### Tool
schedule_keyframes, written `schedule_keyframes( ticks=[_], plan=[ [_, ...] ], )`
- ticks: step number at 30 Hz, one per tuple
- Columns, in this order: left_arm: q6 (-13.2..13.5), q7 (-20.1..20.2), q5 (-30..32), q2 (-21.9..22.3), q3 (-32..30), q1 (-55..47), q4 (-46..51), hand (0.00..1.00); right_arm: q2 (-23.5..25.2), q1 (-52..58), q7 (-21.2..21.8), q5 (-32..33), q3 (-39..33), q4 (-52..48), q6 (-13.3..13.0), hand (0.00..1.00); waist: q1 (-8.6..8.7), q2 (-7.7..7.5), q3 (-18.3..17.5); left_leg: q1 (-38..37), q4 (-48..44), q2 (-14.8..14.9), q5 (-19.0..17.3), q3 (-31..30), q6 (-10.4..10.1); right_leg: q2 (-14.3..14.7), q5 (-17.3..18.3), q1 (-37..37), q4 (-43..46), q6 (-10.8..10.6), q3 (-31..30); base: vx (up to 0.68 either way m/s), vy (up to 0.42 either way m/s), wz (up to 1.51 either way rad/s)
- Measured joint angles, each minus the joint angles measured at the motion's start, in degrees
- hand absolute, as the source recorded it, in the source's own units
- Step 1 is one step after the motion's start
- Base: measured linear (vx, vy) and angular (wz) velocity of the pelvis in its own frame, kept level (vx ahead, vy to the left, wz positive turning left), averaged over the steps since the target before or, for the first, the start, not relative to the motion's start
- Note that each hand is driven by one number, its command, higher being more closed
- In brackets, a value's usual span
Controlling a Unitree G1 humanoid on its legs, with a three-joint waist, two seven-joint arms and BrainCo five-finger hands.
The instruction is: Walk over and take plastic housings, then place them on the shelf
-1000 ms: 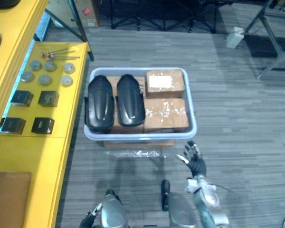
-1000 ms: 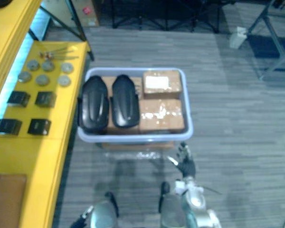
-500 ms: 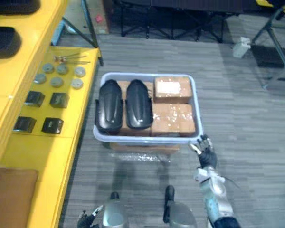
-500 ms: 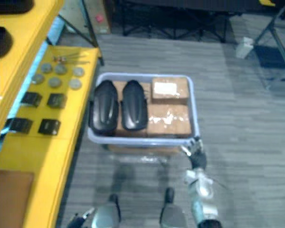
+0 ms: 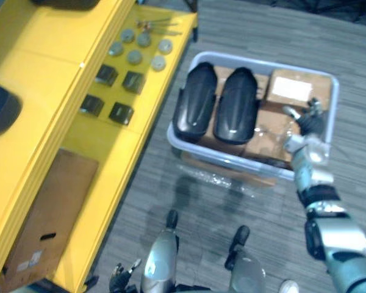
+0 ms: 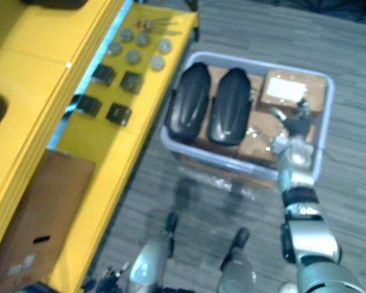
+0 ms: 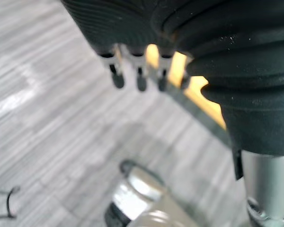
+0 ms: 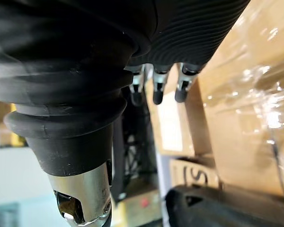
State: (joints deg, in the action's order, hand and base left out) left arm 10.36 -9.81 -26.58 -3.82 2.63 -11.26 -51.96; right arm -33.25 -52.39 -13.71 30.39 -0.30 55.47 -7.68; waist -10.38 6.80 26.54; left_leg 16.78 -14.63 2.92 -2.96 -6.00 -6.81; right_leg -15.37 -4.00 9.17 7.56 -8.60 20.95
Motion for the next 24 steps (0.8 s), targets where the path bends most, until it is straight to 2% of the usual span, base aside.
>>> schedule_keyframes(
  ticks=[2, 4, 6, 7, 9, 10, 12, 18, 24],
  plan=[
    [0.8, 0.9, -0.3, 0.3, 1.1, 0.1, -0.1, 0.0, -2.2, -3.9, -0.5, -1.4, 1.6, 2.4, 1.4, 0.0, -0.9, 1.03, 0.7, 2.3, -1.2, -0.7, 0.2, -0.8, 0.3, -0.9, 0.4, 2.0, 1.9, -0.1, 0.6, -0.07, 0.047, 0.24],
    [1.3, 1.6, -0.6, 0.6, 2.2, 0.2, -0.8, 0.0, -3.2, -5.4, -1.4, -2.1, 2.1, 4.6, 2.3, 0.0, -1.84, 1.43, 1.2, 3.5, -2.0, -1.0, 0.2, -1.3, 0.3, -1.5, 0.9, 3.1, 3.3, -0.2, 0.9, -0.06, 0.036, 0.18],
    [1.9, 2.3, -0.7, 1.0, 3.4, 0.3, -2.2, 0.0, -3.9, -6.6, -3.0, -5.7, 3.4, 6.7, 3.7, 0.0, -2.93, 1.77, 1.6, 4.7, -3.0, -1.7, 0.2, -1.7, 0.5, -2.2, 1.6, 4.3, 5.0, -0.1, 1.1, -0.06, 0.042, 0.11],
    [1.9, 2.4, -0.7, 1.0, 3.7, 0.3, -2.3, 0.0, -4.1, -6.9, -3.7, -6.6, 3.8, 6.7, 4.0, 0.0, -3.1, 1.9, 1.7, 5.4, -3.4, -1.7, 0.1, -1.9, 0.5, -2.3, 1.8, 4.8, 5.4, -0.1, 1.3, -0.06, 0.016, 0.18],
    [2.2, 2.7, -1.6, 1.1, 5.4, 0.9, -2.7, 0.0, -6.1, -9.1, -5.5, -8.4, 4.7, 6.8, 4.6, 0.0, -3.46, 3.18, 2.4, 6.9, -4.3, -2.0, 0.2, -3.1, 0.6, -2.9, 2.4, 5.9, 7.0, 0.0, 2.3, -0.06, 0.009, 0.22],
    [2.2, 2.8, -2.2, 1.2, 5.5, 0.9, -2.8, 0.0, -6.4, -9.9, -6.2, -9.1, 5.1, 6.8, 5.2, 0.0, -3.68, 3.21, 2.4, 7.3, -4.4, -2.0, 0.2, -3.1, 0.6, -3.0, 2.5, 6.4, 7.2, 0.1, 2.3, -0.08, 0.013, 0.1],
    [2.3, 3.3, -2.4, 1.6, 6.4, 1.7, -3.6, 0.0, -7.9, -12.1, -8.5, -11.4, 6.2, 8.1, 7.7, 0.0, -4.86, 4.0, 2.8, 7.8, -4.4, -2.1, 0.4, -3.3, 0.5, -3.3, 2.7, 7.1, 8.0, 0.2, 2.4, -0.06, 0.01, 0.03],
    [3.7, 3.9, -4.9, 1.9, 7.8, 1.8, -4.5, 0.0, -9.3, -13.5, -12.8, -14.3, 7.2, 11.5, 14.2, 0.0, -6.23, 4.13, 2.8, 9.8, -5.0, -2.2, 0.5, -3.6, 0.5, -3.5, 3.3, 9.0, 9.1, 0.2, 2.6, -0.01, -0.003, 0.03],
    [4.2, 4.1, -6.8, 1.7, 10.0, 2.2, -4.8, 0.0, -11.4, -14.6, -16.5, -16.8, 7.3, 12.9, 22.8, 0.0, -7.96, 4.6, 2.4, 11.4, -5.5, -2.3, 0.5, -4.1, 0.5, -3.6, 3.3, 10.3, 9.5, 0.3, 2.9, 0.0, -0.007, 0.02]
  ],
)
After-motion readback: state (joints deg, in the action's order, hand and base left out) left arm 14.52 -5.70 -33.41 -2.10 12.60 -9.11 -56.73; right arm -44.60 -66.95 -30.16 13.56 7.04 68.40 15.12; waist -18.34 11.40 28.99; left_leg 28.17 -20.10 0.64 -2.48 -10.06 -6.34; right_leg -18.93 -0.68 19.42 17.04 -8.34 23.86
